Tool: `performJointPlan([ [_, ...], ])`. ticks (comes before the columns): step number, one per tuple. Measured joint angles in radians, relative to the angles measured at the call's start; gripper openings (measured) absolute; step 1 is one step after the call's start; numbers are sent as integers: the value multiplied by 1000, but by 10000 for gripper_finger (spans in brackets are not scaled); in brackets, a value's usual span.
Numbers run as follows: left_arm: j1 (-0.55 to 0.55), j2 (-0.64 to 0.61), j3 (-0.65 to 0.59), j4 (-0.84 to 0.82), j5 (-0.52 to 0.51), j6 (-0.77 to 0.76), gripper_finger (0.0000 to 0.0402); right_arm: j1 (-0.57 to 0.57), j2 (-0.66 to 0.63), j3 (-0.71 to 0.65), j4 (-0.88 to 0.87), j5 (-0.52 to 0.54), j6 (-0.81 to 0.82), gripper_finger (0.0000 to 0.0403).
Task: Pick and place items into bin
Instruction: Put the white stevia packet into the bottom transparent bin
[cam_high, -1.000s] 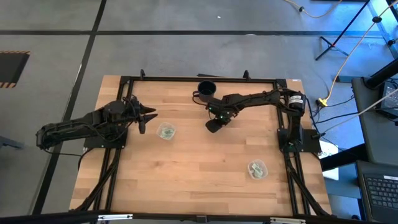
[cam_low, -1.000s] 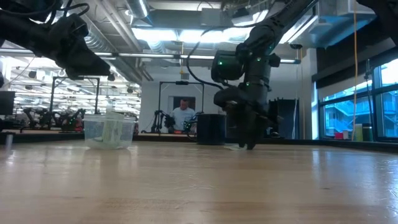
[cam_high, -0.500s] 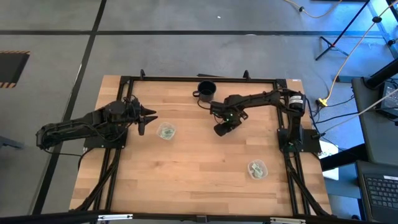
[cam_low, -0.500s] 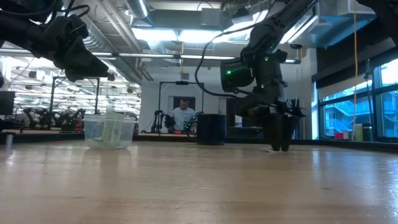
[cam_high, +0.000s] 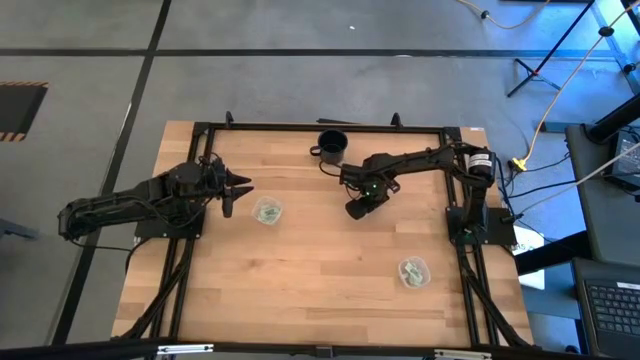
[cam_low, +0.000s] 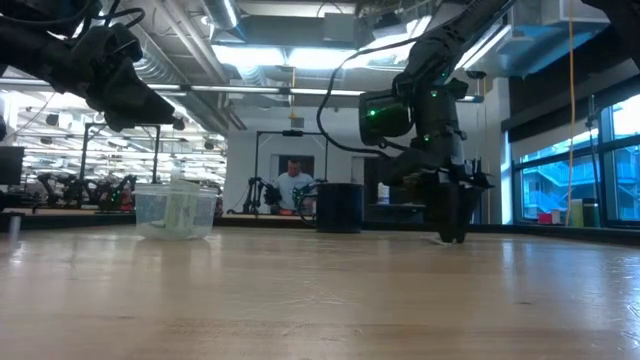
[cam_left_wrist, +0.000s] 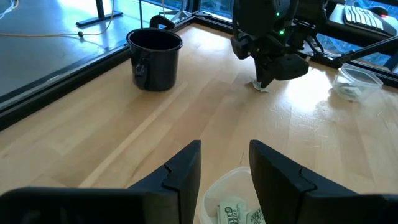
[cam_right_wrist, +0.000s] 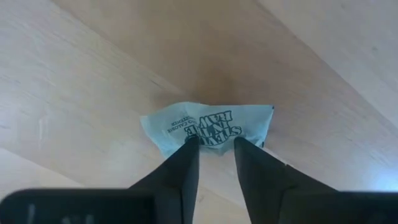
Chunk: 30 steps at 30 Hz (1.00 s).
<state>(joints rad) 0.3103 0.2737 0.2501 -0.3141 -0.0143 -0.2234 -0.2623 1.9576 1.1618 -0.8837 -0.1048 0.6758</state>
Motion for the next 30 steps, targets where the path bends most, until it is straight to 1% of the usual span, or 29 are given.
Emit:
performJointPlan([
  [5,0,0,0,0,0,0,129,0,0,0,3,7,-2,94],
  [8,0,0,0,0,0,0,129,0,0,0,5,9,-8,89],
  [24,0,0,0,0,0,0,129,0,0,3,-5,20,-128,88],
  [30,0,0,0,0,0,0,129,0,0,3,-5,20,-135,88],
])
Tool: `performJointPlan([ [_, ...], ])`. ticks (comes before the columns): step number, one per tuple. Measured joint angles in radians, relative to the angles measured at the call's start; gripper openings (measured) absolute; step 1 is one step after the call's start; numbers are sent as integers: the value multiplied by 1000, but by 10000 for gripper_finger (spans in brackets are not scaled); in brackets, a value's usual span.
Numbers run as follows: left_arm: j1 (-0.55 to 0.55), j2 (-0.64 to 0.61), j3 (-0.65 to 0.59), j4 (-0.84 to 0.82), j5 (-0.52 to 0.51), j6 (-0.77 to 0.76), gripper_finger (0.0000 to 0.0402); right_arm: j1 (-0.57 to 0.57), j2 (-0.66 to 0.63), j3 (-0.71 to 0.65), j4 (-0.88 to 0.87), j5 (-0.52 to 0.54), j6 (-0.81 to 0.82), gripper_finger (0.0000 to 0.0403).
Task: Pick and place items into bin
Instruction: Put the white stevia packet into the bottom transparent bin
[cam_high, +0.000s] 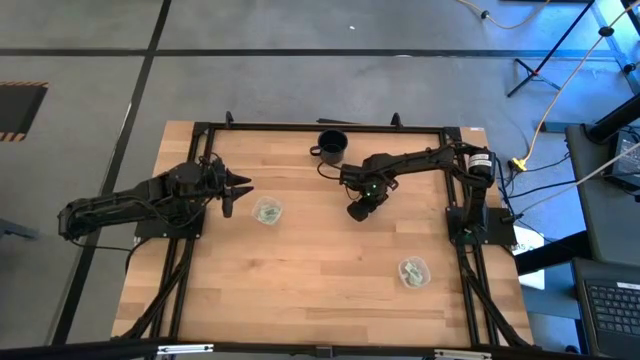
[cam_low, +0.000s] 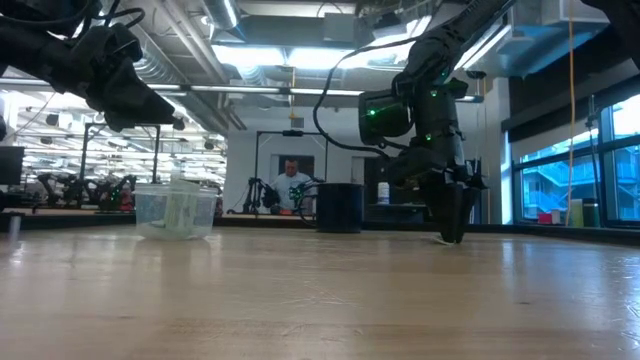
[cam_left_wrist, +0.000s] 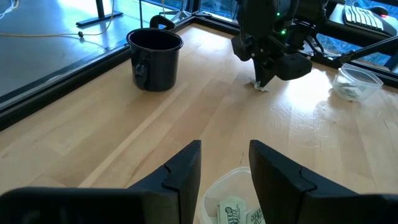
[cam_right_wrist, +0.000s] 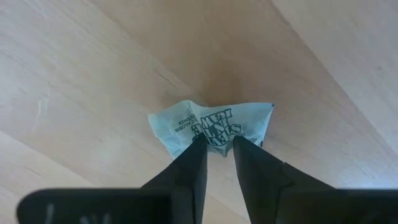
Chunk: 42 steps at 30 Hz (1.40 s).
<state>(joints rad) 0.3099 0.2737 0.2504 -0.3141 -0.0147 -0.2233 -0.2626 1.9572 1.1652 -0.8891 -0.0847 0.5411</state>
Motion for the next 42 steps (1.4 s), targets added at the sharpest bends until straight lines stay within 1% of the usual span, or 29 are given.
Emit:
performJointPlan([
  [14,0,0,0,0,-2,0,129,0,0,0,-2,0,-24,84],
  [16,0,0,0,0,-3,0,129,-1,0,0,-3,0,-25,75],
  [23,0,0,0,0,-4,0,129,-1,0,0,-7,3,-48,24],
  [27,0,0,0,0,-3,0,129,-1,-1,3,-12,4,-83,11],
  [30,0,0,0,0,-3,0,129,11,7,33,-48,23,-107,10],
  [35,0,0,0,0,-3,0,129,43,19,129,-146,82,-135,11],
  [39,0,0,0,0,-3,0,129,91,-18,208,-286,70,-133,11],
  [42,0,0,0,0,-3,0,129,133,-71,234,-362,60,-100,11],
])
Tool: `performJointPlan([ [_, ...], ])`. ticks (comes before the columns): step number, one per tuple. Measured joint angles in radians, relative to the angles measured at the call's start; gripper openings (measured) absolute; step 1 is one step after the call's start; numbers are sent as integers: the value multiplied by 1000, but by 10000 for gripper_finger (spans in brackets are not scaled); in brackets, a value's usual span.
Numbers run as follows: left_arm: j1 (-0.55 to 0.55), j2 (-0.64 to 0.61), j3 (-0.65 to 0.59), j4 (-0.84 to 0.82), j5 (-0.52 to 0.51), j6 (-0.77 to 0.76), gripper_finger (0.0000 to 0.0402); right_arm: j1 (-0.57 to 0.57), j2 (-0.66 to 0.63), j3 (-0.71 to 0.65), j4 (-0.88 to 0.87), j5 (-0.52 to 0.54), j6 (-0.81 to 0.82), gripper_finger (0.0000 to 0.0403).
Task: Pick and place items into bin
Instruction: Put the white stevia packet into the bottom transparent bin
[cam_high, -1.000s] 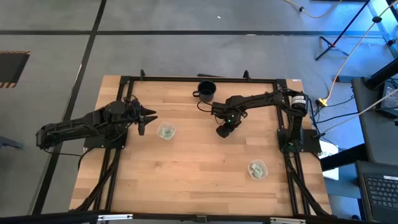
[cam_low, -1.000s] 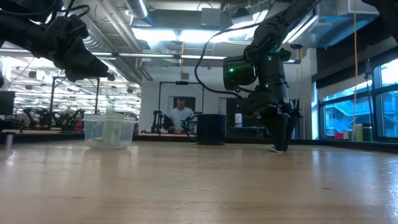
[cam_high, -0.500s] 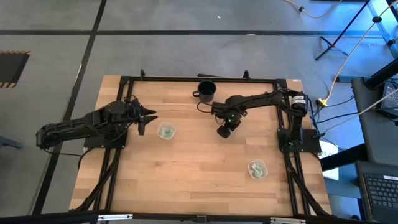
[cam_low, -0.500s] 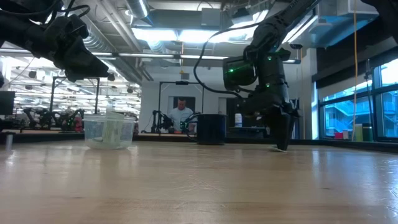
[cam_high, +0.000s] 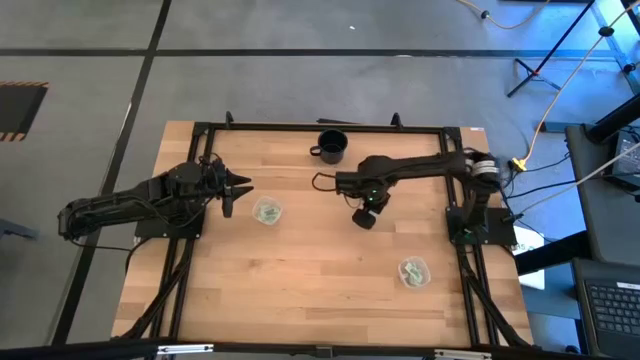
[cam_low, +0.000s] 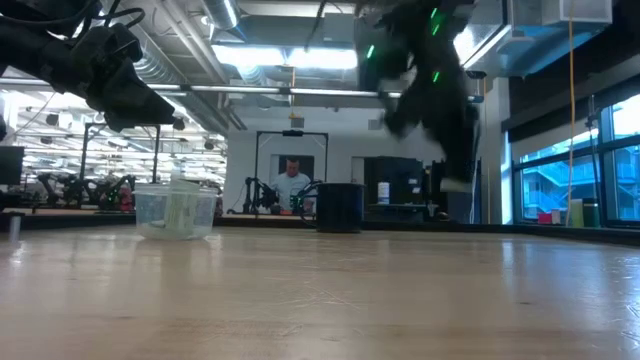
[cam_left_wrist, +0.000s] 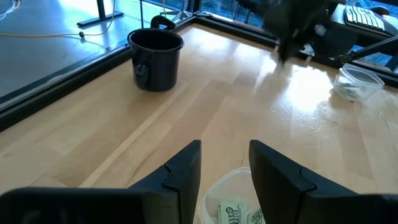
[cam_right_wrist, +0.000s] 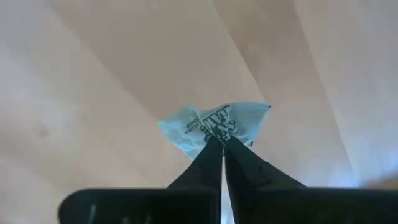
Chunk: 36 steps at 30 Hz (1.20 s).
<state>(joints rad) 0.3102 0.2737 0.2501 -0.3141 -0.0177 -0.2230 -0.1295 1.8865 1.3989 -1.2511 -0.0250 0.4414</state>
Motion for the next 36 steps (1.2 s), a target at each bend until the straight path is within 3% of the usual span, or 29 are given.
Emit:
performJointPlan([
  [7,0,0,0,0,0,0,129,143,-207,-23,-153,-33,212,11],
  [15,0,0,0,0,0,0,129,390,-401,-139,-178,-76,612,12],
  [21,0,0,0,3,-1,8,129,547,-452,-288,-64,-118,888,12],
  [29,0,0,0,3,-10,8,129,657,-453,-434,286,-164,980,12],
  [36,0,0,0,3,-11,8,129,699,-453,-520,319,-194,1075,12],
])
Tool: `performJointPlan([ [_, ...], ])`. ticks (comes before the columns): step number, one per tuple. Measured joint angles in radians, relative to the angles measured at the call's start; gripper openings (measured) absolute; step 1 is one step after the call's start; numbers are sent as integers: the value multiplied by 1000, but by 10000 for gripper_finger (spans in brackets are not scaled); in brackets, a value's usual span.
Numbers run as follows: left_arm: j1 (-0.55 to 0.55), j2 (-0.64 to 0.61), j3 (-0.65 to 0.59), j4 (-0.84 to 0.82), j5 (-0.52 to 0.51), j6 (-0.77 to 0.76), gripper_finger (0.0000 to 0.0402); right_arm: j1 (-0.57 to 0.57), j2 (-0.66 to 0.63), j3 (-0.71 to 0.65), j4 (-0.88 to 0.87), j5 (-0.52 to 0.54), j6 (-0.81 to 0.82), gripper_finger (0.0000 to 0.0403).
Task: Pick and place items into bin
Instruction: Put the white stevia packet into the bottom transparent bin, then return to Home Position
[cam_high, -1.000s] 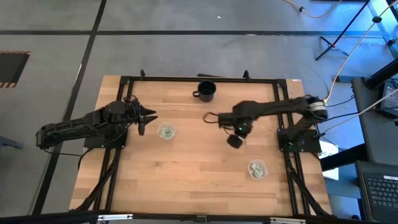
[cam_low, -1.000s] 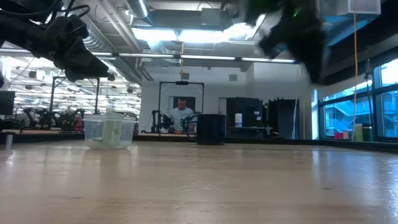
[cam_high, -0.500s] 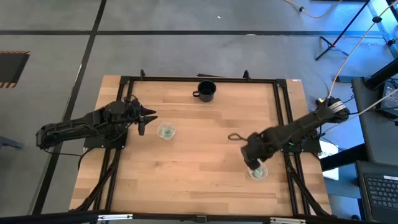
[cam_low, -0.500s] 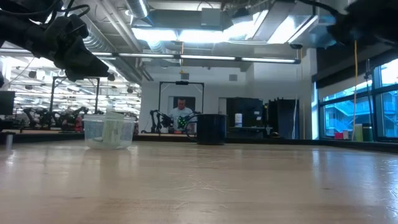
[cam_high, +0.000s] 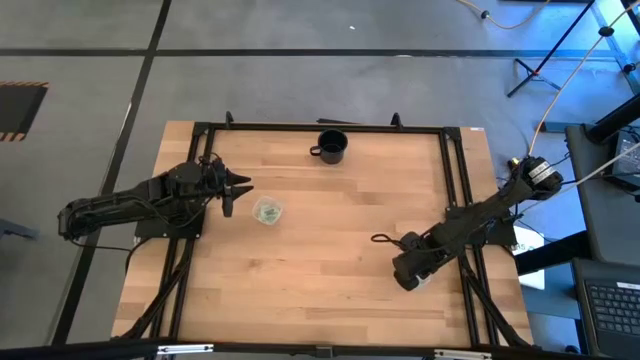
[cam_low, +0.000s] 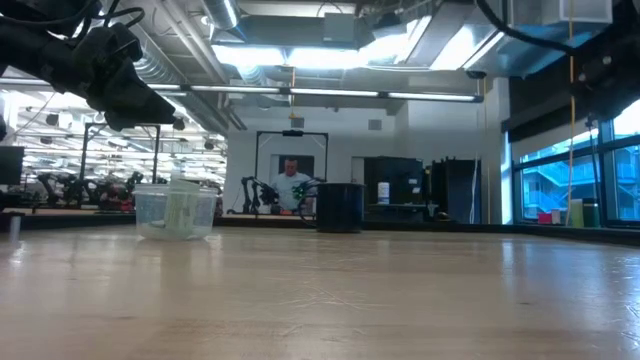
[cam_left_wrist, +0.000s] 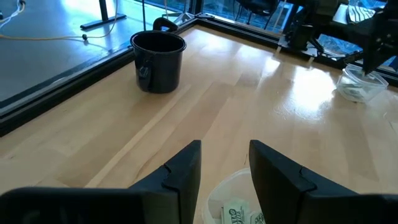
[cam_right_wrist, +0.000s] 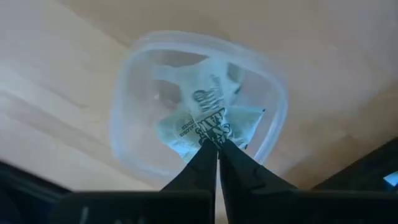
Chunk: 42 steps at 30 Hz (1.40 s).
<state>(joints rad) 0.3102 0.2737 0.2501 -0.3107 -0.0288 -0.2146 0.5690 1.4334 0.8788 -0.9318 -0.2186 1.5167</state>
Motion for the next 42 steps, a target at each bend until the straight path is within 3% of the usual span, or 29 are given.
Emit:
performJointPlan([
  [13,0,0,0,0,-1,-2,129,0,0,-35,21,-4,-2,17],
  [26,0,0,0,0,-5,-8,129,0,-5,4,13,-39,-55,140],
  [29,0,0,0,0,-5,-8,129,-4,-26,65,-44,45,-101,149],
  [36,0,0,0,-4,-5,-11,129,-36,-96,253,-268,450,-474,151],
  [39,0,0,0,-4,-5,-11,129,-77,-119,288,-240,581,-576,151],
  [42,0,0,0,-2,-5,-9,129,-158,-153,266,-98,592,-815,151],
])
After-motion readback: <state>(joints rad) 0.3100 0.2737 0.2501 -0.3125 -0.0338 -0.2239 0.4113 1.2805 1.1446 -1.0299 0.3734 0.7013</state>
